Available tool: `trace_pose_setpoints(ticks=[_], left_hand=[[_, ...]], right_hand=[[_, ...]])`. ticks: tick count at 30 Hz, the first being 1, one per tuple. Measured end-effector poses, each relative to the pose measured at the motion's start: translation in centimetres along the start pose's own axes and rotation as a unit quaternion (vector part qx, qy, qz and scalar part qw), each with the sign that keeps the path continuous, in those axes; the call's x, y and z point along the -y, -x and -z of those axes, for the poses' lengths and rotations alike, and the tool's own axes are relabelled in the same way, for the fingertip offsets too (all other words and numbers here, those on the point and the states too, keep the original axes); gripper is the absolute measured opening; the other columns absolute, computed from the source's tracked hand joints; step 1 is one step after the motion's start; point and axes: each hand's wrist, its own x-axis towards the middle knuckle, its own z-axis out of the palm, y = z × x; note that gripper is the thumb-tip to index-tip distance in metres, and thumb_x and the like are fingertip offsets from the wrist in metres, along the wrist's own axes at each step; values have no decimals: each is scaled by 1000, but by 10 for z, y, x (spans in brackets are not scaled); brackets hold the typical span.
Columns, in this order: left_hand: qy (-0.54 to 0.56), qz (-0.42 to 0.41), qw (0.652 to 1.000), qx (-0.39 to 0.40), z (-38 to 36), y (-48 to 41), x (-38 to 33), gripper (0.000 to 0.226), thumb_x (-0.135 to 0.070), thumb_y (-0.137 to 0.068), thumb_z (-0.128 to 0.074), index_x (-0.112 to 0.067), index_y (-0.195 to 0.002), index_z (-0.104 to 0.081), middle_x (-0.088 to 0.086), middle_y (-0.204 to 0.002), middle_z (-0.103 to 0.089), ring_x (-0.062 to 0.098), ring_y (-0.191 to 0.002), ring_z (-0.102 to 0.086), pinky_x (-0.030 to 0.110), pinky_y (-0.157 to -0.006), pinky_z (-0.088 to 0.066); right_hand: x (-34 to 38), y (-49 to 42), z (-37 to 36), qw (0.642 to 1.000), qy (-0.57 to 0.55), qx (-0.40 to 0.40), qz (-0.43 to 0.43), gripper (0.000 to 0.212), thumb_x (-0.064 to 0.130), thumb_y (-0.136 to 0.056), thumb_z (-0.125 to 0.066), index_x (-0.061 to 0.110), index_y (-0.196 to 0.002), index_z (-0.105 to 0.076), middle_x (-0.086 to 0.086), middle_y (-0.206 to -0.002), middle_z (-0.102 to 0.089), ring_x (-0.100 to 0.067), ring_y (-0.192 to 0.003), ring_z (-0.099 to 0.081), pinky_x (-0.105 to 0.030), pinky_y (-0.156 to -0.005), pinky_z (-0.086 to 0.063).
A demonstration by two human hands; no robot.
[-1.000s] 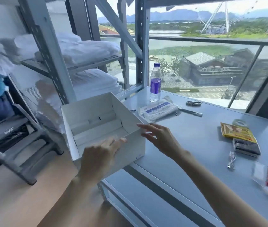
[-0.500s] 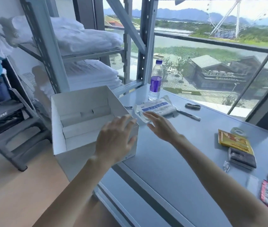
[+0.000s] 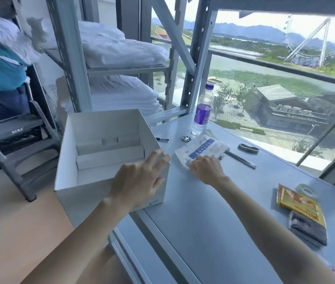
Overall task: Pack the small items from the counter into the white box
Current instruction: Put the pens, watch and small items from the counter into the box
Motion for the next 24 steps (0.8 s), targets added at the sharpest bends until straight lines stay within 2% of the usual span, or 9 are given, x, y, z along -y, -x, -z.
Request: trace_pose_setpoints(ticks=[2,4,6,8,11,16,19,21,24], left_hand=[[-1,5,1000,-2,0,-1,-1,57,-36,-64,-79,-22,-117,-62,-3,-120,-61,19,-40,-54,18,-37,-22],[2,7,1000,-3,1,-2,-2,58,-35,-63,-80,-23,-116,-63,-3,-119,-62,19,-40,-54,17,-39,-21],[2,8,1000,-5,1,-1,-2,58,-36,-63,-79,-23,-117,-63,-3,-120,-61,19,-41,-56,19,-38,-22],[-2,10,1000,-4,0,-1,-2,59,-37,-64,-78,-23,-119,-62,-3,-122,-60,18,-44,-57,19,-37,-24],[-4,12,1000,-9,-1,-1,-2,59,-40,-66,-76,-24,-120,-60,-3,-123,-59,16,-46,-58,19,-36,-25],[0,15,1000,-11,-4,-1,-2,56,-42,-68,-71,-27,-121,-58,-7,-127,-56,13,-52,-61,19,-37,-30],[-9,18,1000,-11,-2,-2,-1,55,-44,-67,-70,-29,-119,-60,-8,-125,-57,11,-51,-60,17,-38,-26],[-14,18,1000,-11,-1,-2,-2,52,-45,-70,-65,-30,-119,-60,-9,-124,-58,10,-51,-59,17,-39,-22],[-20,18,1000,-10,-3,-1,-1,49,-45,-75,-46,-30,-119,-59,-9,-124,-58,11,-50,-58,16,-40,-18]], right_hand=[[-5,-2,13,1000,7,2,-27,43,36,-97,-34,10,-87,-67,-11,-96,-68,-32,-91,-62,-34,-73,-41],[-4,-16,18,1000,0,-25,-5,36,32,-97,-35,12,-93,-65,-8,-103,-67,-31,-94,-62,-33,-71,-40],[4,-37,15,998,-35,-36,42,31,27,-96,-38,14,-112,-62,-4,-119,-62,-27,-107,-58,-34,-80,-41],[15,-61,9,993,-80,1,90,36,24,-96,-41,13,-129,-51,-3,-134,-51,-24,-121,-49,-35,-94,-37],[34,-94,-3,985,-90,54,136,44,25,-96,-43,10,-137,-40,-1,-148,-34,-22,-133,-35,-36,-107,-28],[48,-136,-25,983,-82,131,99,52,27,-97,-36,15,-146,-22,2,-156,-11,-16,-143,-10,-43,-114,-14],[45,-147,-36,981,-88,148,94,52,29,-97,-33,17,-146,-20,3,-154,-20,-18,-141,-19,-47,-112,-15],[38,-143,-39,982,-97,116,110,45,28,-96,-34,18,-141,-31,0,-145,-35,-22,-135,-32,-48,-108,-20],[16,-136,-39,991,-63,70,98,38,29,-98,-33,23,-133,-43,0,-135,-48,-22,-134,-29,-50,-109,-15]])
